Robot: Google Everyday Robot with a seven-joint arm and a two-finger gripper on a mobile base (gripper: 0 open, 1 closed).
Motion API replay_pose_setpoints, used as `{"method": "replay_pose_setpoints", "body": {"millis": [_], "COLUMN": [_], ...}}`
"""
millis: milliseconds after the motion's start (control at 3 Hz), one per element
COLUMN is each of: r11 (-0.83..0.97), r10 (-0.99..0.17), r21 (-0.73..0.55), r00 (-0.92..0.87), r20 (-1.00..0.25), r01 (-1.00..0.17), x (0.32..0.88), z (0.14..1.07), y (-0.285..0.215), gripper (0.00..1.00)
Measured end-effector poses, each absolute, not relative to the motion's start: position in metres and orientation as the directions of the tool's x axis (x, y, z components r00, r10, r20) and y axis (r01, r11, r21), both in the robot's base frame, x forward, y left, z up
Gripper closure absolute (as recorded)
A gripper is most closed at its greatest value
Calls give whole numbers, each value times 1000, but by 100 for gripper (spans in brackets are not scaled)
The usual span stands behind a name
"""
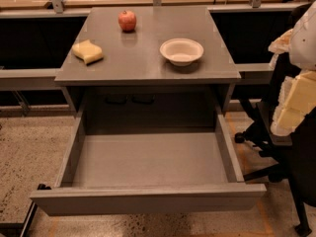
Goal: Place sponge into top drawer
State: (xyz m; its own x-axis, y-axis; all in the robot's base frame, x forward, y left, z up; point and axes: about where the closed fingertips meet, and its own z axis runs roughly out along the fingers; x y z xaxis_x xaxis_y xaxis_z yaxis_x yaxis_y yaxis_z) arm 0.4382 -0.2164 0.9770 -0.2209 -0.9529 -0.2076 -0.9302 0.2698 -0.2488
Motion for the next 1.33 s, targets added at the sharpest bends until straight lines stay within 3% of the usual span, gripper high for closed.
{"method": "replay_pose_setpoints", "body": {"millis": [1333], "r11": [255], "r10": [-930], "r21": [-226], "r00": [-174], "r20": [-323], "r01": [-940], "x": [496], "z": [972], "y": [-189], "gripper": [0]}}
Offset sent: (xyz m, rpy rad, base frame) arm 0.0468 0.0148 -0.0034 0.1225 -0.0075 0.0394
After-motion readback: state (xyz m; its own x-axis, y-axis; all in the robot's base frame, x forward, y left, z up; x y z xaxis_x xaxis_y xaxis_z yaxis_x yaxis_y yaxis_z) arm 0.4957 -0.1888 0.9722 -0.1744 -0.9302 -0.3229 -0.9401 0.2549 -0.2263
